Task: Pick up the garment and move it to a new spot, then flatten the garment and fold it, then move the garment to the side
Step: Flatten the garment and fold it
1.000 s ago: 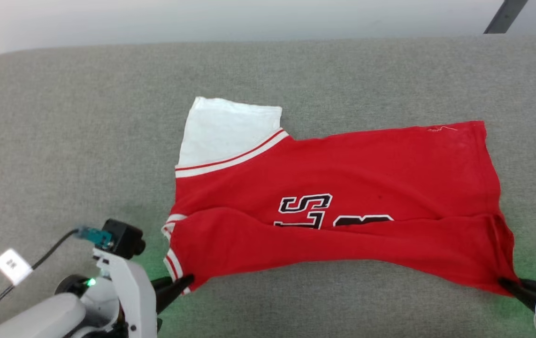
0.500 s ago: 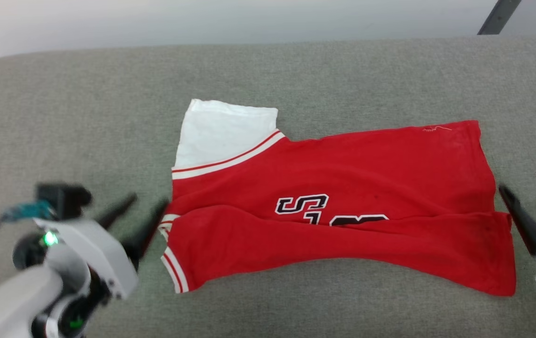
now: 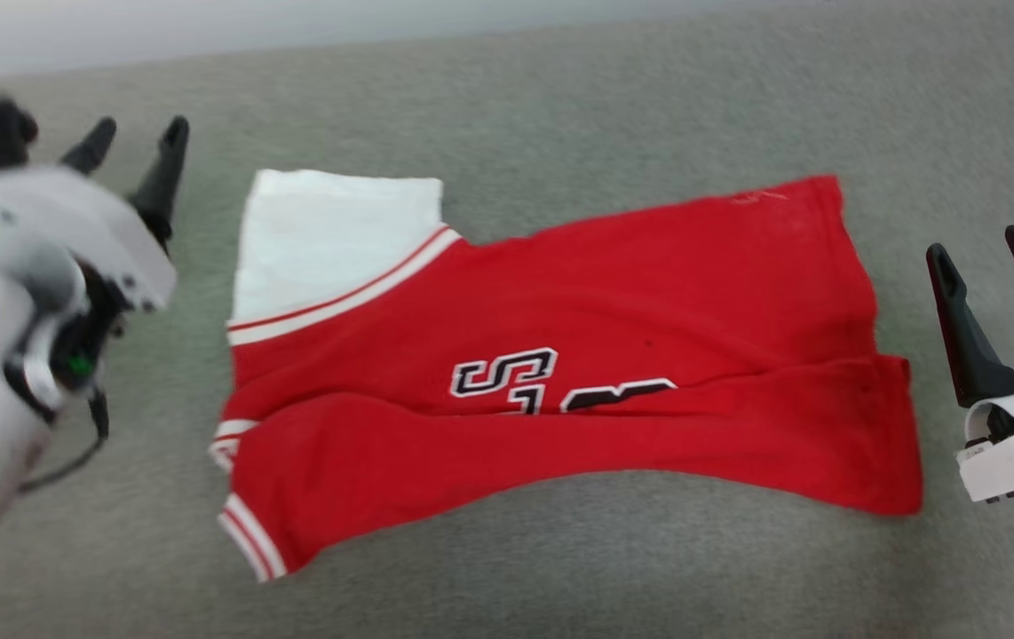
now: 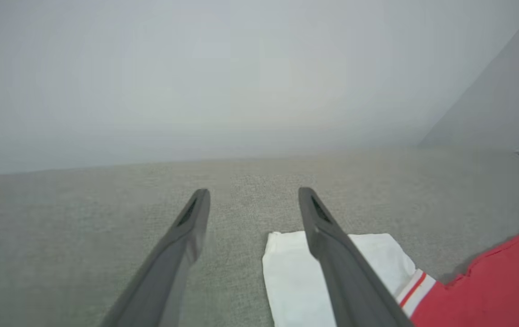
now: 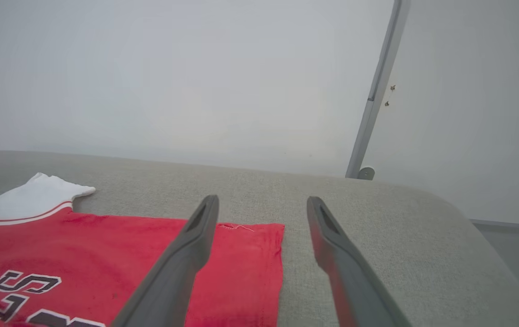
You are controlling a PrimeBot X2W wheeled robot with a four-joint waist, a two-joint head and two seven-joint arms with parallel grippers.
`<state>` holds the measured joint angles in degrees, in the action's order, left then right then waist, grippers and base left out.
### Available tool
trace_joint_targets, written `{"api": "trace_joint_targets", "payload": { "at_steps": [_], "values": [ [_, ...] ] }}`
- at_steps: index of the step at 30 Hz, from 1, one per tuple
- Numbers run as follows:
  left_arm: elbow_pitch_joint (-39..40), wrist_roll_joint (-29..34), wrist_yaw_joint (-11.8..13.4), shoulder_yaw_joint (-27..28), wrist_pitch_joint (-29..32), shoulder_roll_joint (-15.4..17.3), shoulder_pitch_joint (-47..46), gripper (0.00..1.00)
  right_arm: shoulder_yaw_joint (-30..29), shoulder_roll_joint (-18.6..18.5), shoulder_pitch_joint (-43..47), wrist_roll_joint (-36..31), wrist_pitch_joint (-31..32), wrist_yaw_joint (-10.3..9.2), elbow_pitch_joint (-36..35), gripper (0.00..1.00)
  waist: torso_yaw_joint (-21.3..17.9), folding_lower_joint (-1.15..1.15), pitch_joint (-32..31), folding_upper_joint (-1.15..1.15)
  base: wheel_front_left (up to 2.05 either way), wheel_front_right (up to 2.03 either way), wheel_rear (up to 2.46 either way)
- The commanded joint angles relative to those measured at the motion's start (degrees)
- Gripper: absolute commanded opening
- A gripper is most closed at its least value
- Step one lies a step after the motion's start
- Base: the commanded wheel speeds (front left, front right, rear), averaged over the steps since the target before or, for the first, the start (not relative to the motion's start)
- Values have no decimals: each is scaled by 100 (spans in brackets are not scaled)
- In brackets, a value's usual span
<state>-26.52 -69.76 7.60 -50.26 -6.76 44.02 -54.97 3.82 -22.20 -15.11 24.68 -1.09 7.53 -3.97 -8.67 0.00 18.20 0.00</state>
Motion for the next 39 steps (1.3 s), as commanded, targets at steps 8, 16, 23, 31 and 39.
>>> {"api": "trace_joint_targets", "payload": {
  "at_steps": [8, 16, 23, 31, 39],
  "values": [
    [-1405, -256, -331, -435, 2360, -280, -1093, 100, 93, 64, -129, 128, -189, -9, 183, 100, -688, 0, 466, 0, 0, 0, 0],
    [-2002, -519, -674, -769, 4358, -322, -1615, 100, 181, -6, -172, 164, -145, -9, 144, 100, -832, 0, 593, 0, 0, 0, 0],
    [-2197, -480, -1012, -868, 4482, -564, -1714, 0, 426, -291, -528, 288, 237, -9, 77, 100, -694, 0, 783, 0, 0, 0, 0],
    [-2331, -369, -1283, -916, 4285, -965, -1933, 0, 1298, -888, -1807, 530, 1984, -9, 699, 100, -334, 0, 987, 0, 0, 0, 0],
    [-2303, -260, -1465, -1033, 4104, -1353, -2165, 0, 2387, -1254, -3555, 1371, 3969, -9, 2128, 100, 137, 0, 1168, 0, 0, 0, 0]
  ]
}}
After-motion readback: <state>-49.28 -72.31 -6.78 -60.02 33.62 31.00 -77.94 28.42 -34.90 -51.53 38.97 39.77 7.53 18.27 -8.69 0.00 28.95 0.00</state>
